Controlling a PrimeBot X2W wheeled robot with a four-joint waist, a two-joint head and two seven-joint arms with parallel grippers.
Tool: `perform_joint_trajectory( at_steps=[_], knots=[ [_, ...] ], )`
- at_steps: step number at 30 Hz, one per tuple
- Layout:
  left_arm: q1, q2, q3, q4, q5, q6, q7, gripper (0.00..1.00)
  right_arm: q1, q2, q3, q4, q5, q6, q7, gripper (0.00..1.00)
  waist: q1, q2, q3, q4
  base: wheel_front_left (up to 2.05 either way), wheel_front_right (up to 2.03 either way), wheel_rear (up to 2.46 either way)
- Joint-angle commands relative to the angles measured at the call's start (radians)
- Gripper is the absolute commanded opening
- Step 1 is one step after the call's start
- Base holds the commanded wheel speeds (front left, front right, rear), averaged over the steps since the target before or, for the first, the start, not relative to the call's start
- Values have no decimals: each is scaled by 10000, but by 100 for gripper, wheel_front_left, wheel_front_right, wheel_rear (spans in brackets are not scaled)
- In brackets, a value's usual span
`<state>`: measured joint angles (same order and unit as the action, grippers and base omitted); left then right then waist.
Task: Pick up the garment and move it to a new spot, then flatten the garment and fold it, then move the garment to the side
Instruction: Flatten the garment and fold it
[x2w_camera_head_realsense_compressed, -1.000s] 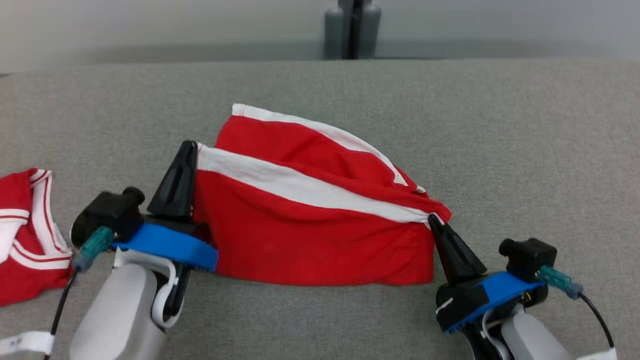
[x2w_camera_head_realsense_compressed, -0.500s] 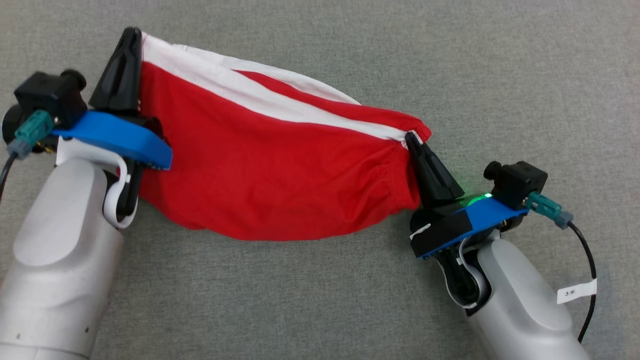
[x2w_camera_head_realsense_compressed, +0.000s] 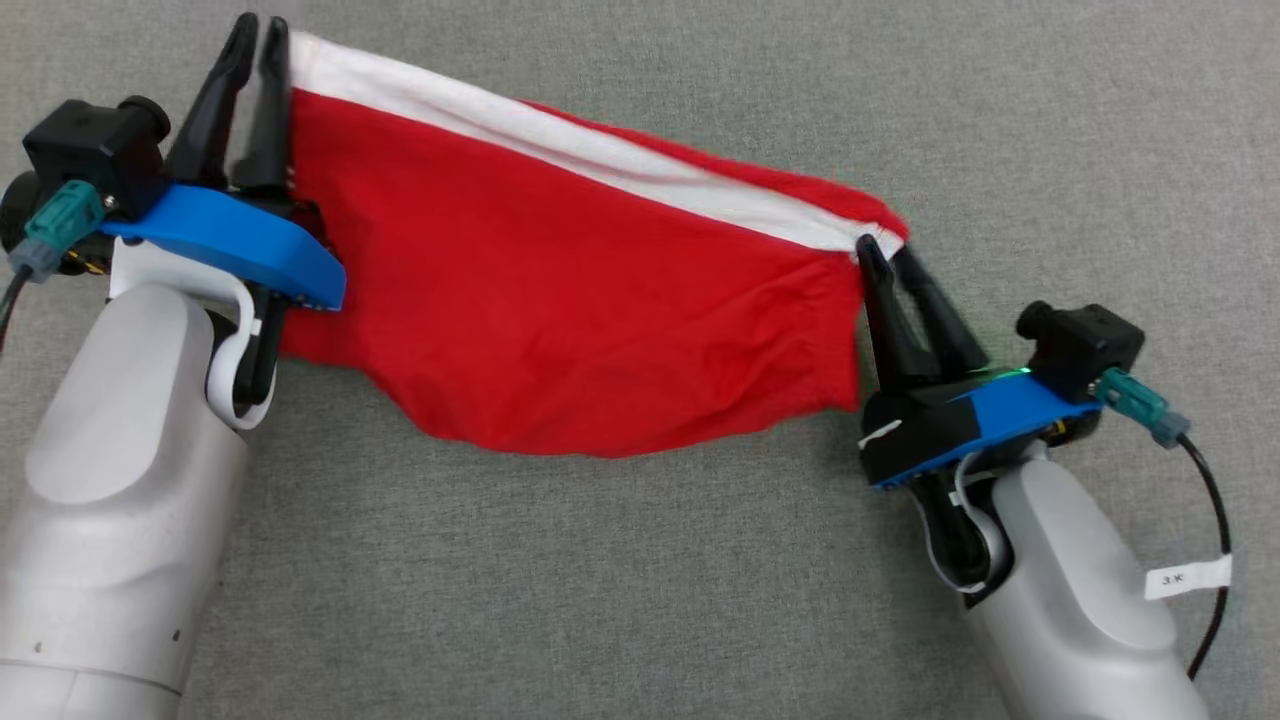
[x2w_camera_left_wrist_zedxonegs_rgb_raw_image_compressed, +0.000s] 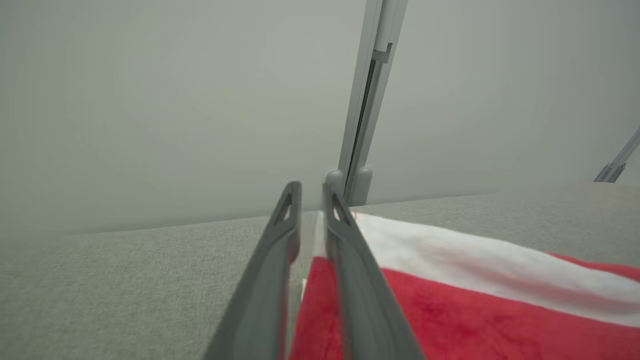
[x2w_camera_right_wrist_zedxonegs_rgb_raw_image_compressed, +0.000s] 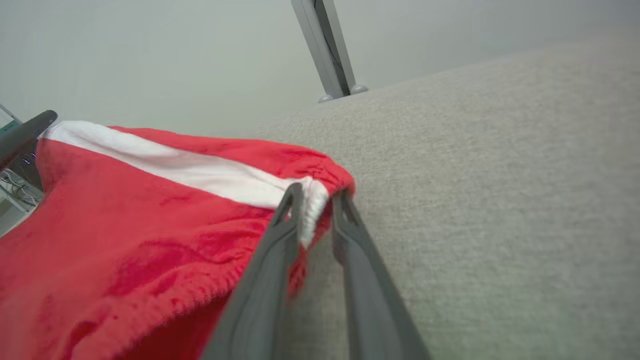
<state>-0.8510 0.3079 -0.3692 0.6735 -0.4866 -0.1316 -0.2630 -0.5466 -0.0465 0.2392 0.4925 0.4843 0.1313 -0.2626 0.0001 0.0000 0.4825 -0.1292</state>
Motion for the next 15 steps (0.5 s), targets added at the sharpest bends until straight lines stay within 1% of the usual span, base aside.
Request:
perform_joint_trajectory(
  at_steps=[1, 3, 6, 9, 11, 13, 15],
  knots=[
    [220, -54, 76, -95, 94, 16, -24, 100, 217, -78, -343, -113, -407, -5, -26, 100, -1, 0, -65, 25, 0, 0, 0],
    [417, -103, 143, -120, 129, 16, -24, 100, 376, -61, -662, -256, -861, -5, -27, 100, -1, 0, -148, 68, 0, 0, 0],
    [716, -175, 274, -25, 135, 16, -25, 100, 687, -59, -903, -366, -1100, -5, -28, 100, -1, 0, -294, 140, 0, 0, 0],
    [994, -270, 172, 189, 86, 15, -24, 100, 851, -66, -1270, -514, -1403, -5, -29, 100, -1, 0, -426, 175, 0, 0, 0],
    [1156, -356, -101, 528, -143, 15, -24, 100, 981, -60, -1557, -696, -1932, -5, -29, 100, -1, 0, -488, 183, 0, 0, 0],
    [1203, -435, -602, 959, -552, 15, -11, 100, 1196, -61, -1921, -762, -2201, -5, -28, 100, -1, 0, -553, 190, 0, 0, 0],
    [1148, -422, -1191, 1403, -1041, 15, 295, 100, 1269, -62, -2214, -899, -2506, -5, -30, 100, -1, 0, -604, 188, 0, 0, 0]
  ],
)
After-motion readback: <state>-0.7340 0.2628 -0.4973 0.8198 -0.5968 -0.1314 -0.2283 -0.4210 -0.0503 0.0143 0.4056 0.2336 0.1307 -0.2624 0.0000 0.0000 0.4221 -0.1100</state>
